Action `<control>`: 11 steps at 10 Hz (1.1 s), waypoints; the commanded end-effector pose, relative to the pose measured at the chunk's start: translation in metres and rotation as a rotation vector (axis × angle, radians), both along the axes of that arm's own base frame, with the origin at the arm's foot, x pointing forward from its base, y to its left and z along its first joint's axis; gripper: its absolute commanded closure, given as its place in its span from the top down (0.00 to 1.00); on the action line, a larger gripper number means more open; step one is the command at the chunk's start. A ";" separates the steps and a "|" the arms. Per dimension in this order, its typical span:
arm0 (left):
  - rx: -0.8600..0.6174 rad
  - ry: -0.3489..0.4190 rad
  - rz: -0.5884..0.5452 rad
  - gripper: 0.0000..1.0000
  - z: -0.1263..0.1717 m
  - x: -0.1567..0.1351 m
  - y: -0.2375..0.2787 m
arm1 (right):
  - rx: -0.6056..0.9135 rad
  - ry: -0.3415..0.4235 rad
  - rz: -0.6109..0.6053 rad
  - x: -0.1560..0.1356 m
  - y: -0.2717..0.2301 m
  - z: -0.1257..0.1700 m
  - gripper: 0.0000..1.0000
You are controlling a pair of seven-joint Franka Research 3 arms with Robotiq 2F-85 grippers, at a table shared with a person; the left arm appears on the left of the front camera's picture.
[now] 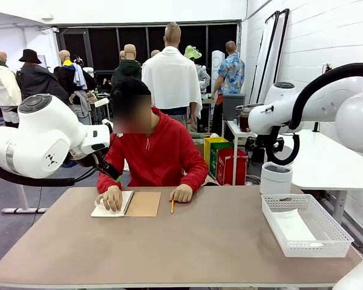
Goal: Sort the paper based on its condition.
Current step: If a person hands you a paper, place it in the Organizing basket , and if it's crumpled, put it in the Trash can.
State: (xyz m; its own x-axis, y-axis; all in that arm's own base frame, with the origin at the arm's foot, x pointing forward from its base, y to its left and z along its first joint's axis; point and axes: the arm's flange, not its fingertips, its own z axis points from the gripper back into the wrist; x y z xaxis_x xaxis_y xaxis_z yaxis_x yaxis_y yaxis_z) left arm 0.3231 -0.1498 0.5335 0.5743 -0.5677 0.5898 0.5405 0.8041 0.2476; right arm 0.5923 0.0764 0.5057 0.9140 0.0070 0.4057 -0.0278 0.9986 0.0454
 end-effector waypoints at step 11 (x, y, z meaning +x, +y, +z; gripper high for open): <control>0.001 -0.002 -0.001 1.00 0.000 0.000 0.000 | -0.017 -0.018 0.358 -0.086 0.038 0.000 1.00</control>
State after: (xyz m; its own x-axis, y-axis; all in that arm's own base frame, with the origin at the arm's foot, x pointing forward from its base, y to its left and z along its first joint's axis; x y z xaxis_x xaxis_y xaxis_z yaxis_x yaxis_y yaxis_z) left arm 0.3230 -0.1498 0.5336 0.5742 -0.5677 0.5899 0.5405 0.8041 0.2477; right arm 0.5167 0.1061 0.5026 0.8551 0.3375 0.3936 -0.3649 0.9310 -0.0056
